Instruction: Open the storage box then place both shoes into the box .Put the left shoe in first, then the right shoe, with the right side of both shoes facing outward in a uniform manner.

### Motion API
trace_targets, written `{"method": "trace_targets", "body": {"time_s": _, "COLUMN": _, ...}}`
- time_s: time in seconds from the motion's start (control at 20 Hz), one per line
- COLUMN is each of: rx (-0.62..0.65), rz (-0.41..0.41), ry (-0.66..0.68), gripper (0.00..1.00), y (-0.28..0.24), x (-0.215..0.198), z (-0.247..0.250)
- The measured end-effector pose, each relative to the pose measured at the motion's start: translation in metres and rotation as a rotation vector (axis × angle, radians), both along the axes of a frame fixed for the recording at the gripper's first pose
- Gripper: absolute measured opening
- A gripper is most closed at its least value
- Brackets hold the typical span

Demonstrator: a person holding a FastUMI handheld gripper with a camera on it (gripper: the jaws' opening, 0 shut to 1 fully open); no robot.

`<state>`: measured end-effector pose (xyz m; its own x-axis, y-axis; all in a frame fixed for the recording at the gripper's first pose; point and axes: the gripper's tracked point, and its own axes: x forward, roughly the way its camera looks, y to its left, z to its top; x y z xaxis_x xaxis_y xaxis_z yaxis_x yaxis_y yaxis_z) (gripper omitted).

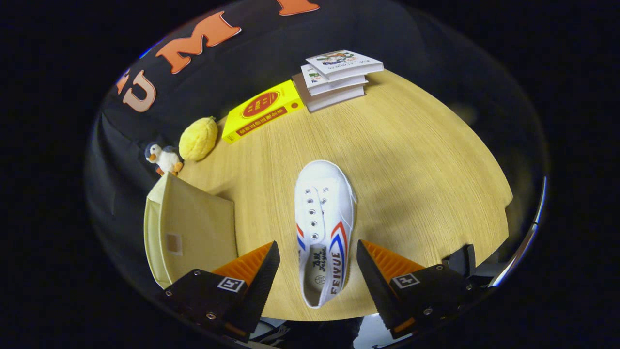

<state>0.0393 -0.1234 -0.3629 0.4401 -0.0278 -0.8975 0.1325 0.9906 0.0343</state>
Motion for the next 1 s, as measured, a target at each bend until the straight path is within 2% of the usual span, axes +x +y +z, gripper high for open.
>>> {"method": "trace_targets", "body": {"time_s": 0.05, "rx": -0.01, "rz": 0.009, "ry": 0.015, "gripper": 0.87, "y": -0.003, "x": -0.002, "z": -0.006}}
{"method": "trace_targets", "body": {"time_s": 0.2, "rx": -0.04, "rz": 0.041, "ry": 0.041, "gripper": 0.74, "y": -0.008, "x": 0.0, "z": -0.02}}
{"method": "trace_targets", "body": {"time_s": 0.35, "rx": -0.121, "rz": 0.056, "ry": 0.051, "gripper": 0.59, "y": -0.022, "x": 0.005, "z": -0.032}}
{"method": "trace_targets", "body": {"time_s": 0.45, "rx": -0.094, "rz": 0.06, "ry": 0.045, "gripper": 0.44, "y": -0.016, "x": 0.007, "z": -0.041}}
{"method": "trace_targets", "body": {"time_s": 0.55, "rx": -0.095, "rz": 0.072, "ry": 0.032, "gripper": 0.38, "y": -0.017, "x": 0.009, "z": -0.044}}
{"method": "trace_targets", "body": {"time_s": 0.7, "rx": -0.08, "rz": 0.058, "ry": 0.01, "gripper": 0.36, "y": -0.017, "x": 0.009, "z": -0.044}}
{"method": "trace_targets", "body": {"time_s": 0.8, "rx": -0.043, "rz": 0.006, "ry": -0.021, "gripper": 0.25, "y": -0.023, "x": 0.009, "z": -0.043}}
{"method": "trace_targets", "body": {"time_s": 0.85, "rx": 0.01, "rz": -0.041, "ry": -0.033, "gripper": 0.08, "y": -0.024, "x": 0.012, "z": -0.043}}
{"method": "trace_targets", "body": {"time_s": 0.95, "rx": 0.095, "rz": -0.09, "ry": -0.066, "gripper": 0.0, "y": -0.021, "x": 0.01, "z": -0.04}}
{"method": "trace_targets", "body": {"time_s": 1.0, "rx": 0.104, "rz": -0.088, "ry": -0.093, "gripper": 0.0, "y": -0.019, "x": 0.007, "z": -0.034}}
